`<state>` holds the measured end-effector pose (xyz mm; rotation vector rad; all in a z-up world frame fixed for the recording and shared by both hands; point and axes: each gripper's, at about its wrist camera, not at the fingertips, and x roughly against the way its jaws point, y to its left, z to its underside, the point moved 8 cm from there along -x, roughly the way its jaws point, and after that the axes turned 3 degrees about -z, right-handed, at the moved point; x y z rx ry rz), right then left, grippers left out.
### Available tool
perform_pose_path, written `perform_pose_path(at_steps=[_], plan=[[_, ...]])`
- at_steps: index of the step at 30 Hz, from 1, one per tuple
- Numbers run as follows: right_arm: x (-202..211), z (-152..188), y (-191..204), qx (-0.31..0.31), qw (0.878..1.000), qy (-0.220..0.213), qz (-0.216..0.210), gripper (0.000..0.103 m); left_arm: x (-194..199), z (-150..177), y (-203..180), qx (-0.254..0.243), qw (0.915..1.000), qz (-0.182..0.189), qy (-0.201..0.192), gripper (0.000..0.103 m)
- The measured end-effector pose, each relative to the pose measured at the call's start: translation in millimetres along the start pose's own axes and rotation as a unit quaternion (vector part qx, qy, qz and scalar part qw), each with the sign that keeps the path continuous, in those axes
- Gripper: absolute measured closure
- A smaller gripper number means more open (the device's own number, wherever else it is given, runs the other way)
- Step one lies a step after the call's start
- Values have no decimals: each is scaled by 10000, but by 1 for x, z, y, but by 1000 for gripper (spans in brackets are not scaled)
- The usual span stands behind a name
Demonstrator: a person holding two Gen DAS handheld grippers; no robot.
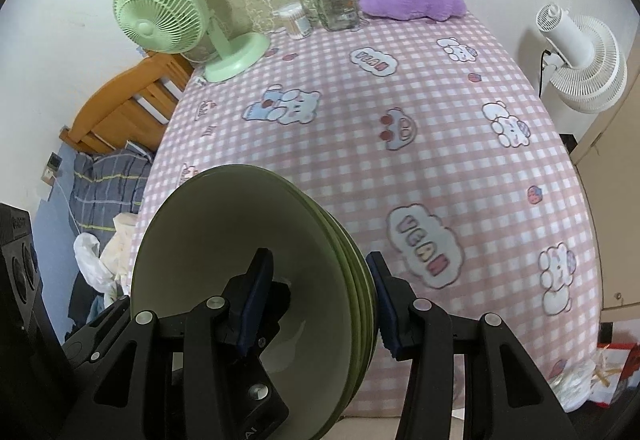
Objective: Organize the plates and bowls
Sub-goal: 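Lift the bowl stack and carry it over the white plate stack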
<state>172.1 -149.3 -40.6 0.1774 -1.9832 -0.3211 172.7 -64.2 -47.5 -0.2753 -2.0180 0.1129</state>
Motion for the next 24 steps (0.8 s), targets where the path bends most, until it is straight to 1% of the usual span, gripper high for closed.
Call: perform_pose_path(at_steps=[6, 12, 19, 24], plan=[[-7, 7, 35, 7, 10000, -51, 30, 52, 11, 2, 38, -2, 10000, 28, -52, 39], [-19, 13, 67, 0, 10000, -49, 29, 52, 15, 3, 68, -41, 10000, 21, -32, 39], [-40, 17, 96, -106, 9999, 8, 45, 52, 10, 4, 102, -122, 9999, 23, 85, 39], [-57, 21, 107, -214, 9997, 131, 68, 52, 1, 7, 119, -169, 9995, 40, 254, 39]])
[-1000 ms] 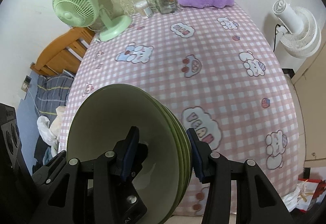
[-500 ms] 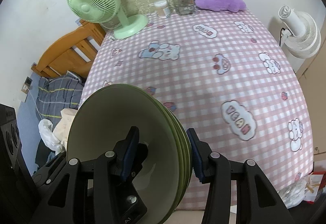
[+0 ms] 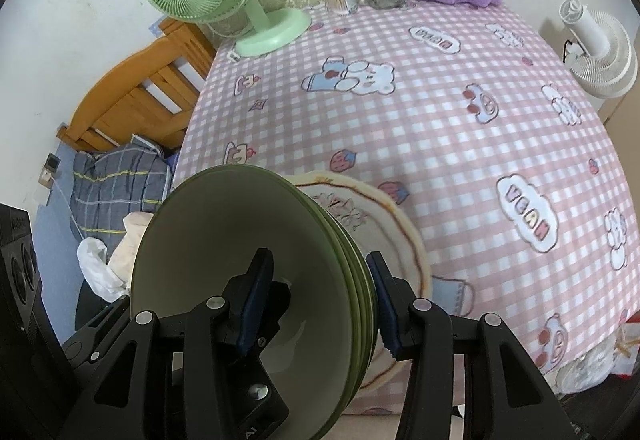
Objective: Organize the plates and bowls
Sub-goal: 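Lift the bowl stack and carry it over the white plate stack, then lower the bowl stack onto the white plate and open both grippers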
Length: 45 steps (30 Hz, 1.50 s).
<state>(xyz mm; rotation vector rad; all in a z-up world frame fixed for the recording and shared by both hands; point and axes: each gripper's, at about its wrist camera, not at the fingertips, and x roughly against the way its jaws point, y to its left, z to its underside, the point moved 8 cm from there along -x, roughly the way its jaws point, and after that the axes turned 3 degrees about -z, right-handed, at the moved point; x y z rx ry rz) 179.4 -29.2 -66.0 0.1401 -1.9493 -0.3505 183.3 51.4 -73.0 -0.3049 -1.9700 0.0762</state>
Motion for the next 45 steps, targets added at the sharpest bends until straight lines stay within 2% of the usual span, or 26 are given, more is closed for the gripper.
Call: perform_pose_path(at_steps=[8, 14, 17, 27, 32, 34, 37, 45], plan=[[-22, 4, 4, -207, 9995, 246, 79, 52, -16, 2, 14, -80, 9995, 95, 288, 39], [-31, 2, -2, -324, 9986, 324, 270, 52, -30, 0, 10, -198, 9984, 192, 492, 40], [-33, 2, -9, -405, 9980, 346, 353, 52, -31, -2, 7, -296, 9984, 185, 451, 39], [-36, 0, -8, -179, 9982, 338, 471, 51, -32, -2, 5, -334, 9986, 16, 419, 38], [-33, 4, -8, -199, 9981, 354, 466, 50, -31, 3, 8, -344, 9984, -51, 453, 31], [-32, 7, -8, -239, 9982, 336, 434, 49, -30, 5, 12, -337, 9984, -130, 440, 27], [-31, 12, -8, -300, 9981, 305, 439, 38, -28, 9, 17, -350, 9982, -274, 413, 22], [-29, 23, -1, -311, 9984, 304, 368, 36, -19, 15, 27, -343, 9975, -484, 390, 21]])
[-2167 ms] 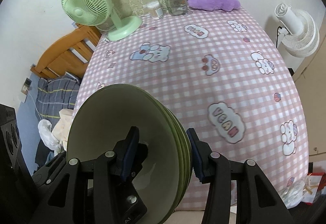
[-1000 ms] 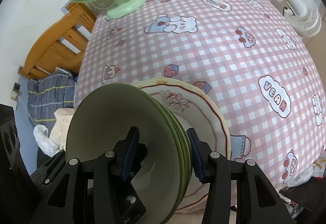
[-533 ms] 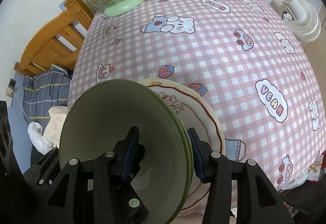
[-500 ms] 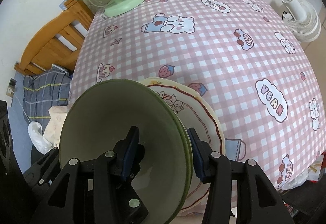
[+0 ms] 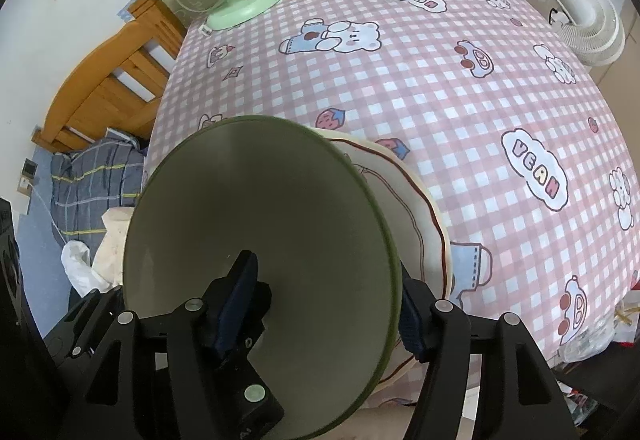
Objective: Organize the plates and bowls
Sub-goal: 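Lower the bowl stack onto the white plate and open both grippers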
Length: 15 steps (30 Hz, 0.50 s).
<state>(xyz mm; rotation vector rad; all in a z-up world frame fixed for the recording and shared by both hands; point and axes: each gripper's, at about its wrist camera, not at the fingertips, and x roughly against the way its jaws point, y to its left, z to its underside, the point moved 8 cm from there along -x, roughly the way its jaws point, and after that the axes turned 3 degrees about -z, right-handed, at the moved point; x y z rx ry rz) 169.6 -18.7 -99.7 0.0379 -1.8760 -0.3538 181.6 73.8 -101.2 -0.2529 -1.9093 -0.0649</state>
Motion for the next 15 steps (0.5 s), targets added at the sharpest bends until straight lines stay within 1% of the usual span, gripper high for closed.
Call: perform_pose_path(at_steps=[2, 7, 12, 15], plan=[[5, 0, 1, 44, 10000, -40, 30, 36, 4, -1, 2, 70, 9999, -73, -54, 21], [24, -6, 3, 209, 9993, -274, 140, 36, 22, -7, 0, 116, 9991, -149, -373, 21], [39, -13, 2, 389, 9979, -505, 121, 36, 39, -14, -2, 189, 9966, -373, -710, 21], [50, -18, -1, 444, 9968, -667, 31, 36, 54, -17, -1, 344, 9928, -589, -988, 21]])
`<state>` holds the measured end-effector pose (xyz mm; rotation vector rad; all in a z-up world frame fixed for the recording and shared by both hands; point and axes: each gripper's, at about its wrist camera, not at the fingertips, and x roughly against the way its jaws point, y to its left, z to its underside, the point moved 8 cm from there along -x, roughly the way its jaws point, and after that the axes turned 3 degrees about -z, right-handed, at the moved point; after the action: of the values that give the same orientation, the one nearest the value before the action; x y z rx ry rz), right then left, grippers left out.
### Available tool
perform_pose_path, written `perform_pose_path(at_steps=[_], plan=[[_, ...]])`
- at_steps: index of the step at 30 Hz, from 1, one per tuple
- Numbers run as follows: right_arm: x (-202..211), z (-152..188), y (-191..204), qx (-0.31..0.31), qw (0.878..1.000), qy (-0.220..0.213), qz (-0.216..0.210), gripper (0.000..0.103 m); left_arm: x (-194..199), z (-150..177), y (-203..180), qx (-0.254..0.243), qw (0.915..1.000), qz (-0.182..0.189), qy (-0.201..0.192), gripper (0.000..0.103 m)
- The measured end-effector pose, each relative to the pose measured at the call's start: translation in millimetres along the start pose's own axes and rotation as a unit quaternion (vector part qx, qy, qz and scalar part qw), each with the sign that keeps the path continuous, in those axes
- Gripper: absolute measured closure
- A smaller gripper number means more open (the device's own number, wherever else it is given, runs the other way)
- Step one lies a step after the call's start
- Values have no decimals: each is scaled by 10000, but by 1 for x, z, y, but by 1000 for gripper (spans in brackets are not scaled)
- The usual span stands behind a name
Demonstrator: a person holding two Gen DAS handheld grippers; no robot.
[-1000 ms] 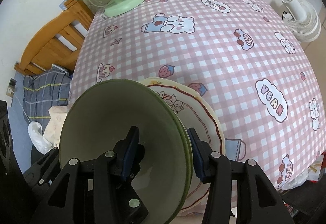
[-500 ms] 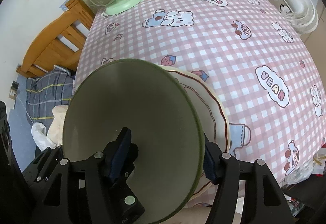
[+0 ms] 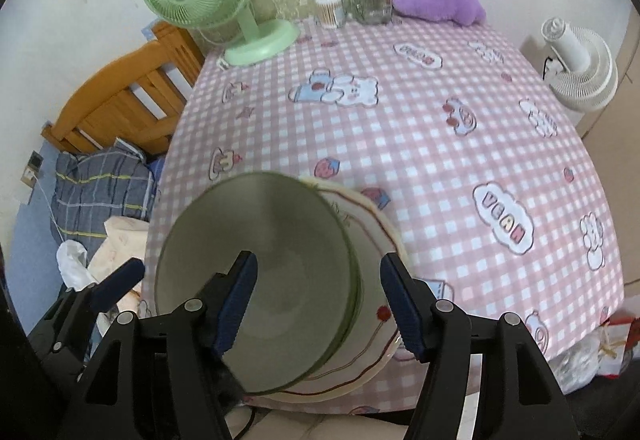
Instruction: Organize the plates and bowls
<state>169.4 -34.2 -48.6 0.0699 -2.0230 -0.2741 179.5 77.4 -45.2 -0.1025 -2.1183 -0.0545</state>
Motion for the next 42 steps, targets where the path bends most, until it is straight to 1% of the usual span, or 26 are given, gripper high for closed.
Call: perform_pose_path(at_steps=[6, 9, 15, 16, 19, 21, 23, 27, 30, 33, 36, 40, 42], plan=[[30, -15, -11, 228, 9981, -520, -227, 36, 28, -9, -3, 401, 9974, -278, -524, 21], [44, -21, -21, 360, 9964, -713, -293, 35, 41, -10, -12, 569, 9950, -327, -752, 21], [66, -18, -48, 576, 9930, -968, -364, 34, 59, 1, -39, 636, 9910, -406, -1104, 19], [71, -17, -54, 626, 9919, -1045, -355, 34, 61, 4, -43, 597, 9914, -376, -1101, 19], [81, -10, -73, 751, 9891, -1242, -241, 30, 65, 13, -58, 589, 9901, -339, -1228, 17], [87, -5, -87, 792, 9870, -1391, -140, 26, 67, 22, -70, 575, 9884, -304, -1370, 13], [89, 0, -102, 827, 9850, -1513, -12, 23, 67, 30, -77, 571, 9876, -304, -1432, 11], [91, 15, -133, 960, 9805, -1705, 188, 22, 63, 52, -89, 568, 9852, -322, -1584, 5], [87, 30, -151, 1152, 9768, -1769, 361, 22, 58, 65, -95, 697, 9842, -271, -1605, 4], [83, 45, -166, 1225, 9749, -1819, 383, 22, 54, 75, -99, 799, 9836, -267, -1593, 4], [79, 56, -178, 1207, 9751, -1829, 353, 22, 53, 84, -108, 892, 9828, -169, -1605, 4], [80, 65, -186, 1253, 9726, -1930, 327, 17, 52, 91, -123, 733, 9831, -203, -1666, 4], [80, 69, -191, 1237, 9718, -1968, 393, 16, 50, 95, -127, 730, 9829, -181, -1682, 4]])
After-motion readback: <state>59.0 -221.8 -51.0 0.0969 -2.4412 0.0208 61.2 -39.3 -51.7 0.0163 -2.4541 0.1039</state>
